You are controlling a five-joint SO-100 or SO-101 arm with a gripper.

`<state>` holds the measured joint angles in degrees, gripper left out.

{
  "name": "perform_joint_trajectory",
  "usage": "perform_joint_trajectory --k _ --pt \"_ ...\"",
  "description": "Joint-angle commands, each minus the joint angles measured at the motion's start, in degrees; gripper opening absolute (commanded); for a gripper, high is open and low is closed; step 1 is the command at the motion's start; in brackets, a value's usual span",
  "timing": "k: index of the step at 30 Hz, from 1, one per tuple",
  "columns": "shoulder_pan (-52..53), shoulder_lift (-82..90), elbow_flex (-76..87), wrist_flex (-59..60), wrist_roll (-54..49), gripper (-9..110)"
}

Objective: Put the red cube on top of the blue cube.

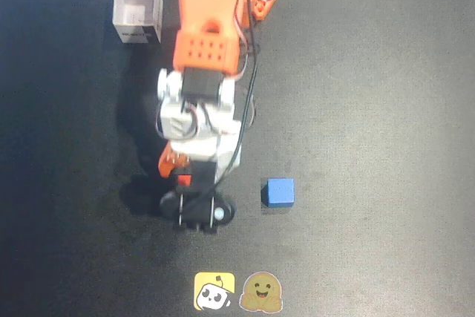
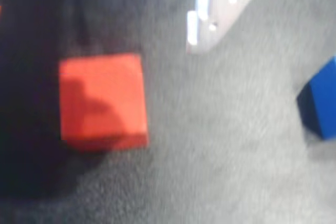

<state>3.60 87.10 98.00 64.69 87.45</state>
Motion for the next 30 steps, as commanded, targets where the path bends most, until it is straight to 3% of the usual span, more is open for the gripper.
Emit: perform_joint_trajectory --k 1,21,30 --pt "0.18 -2.55 -5.1 -1.23 0.0 28" --pt "0.53 -15.47 -7.03 -2.55 -0.88 25" --pt "2.02 -15.64 -6.42 -2.55 -1.41 4"
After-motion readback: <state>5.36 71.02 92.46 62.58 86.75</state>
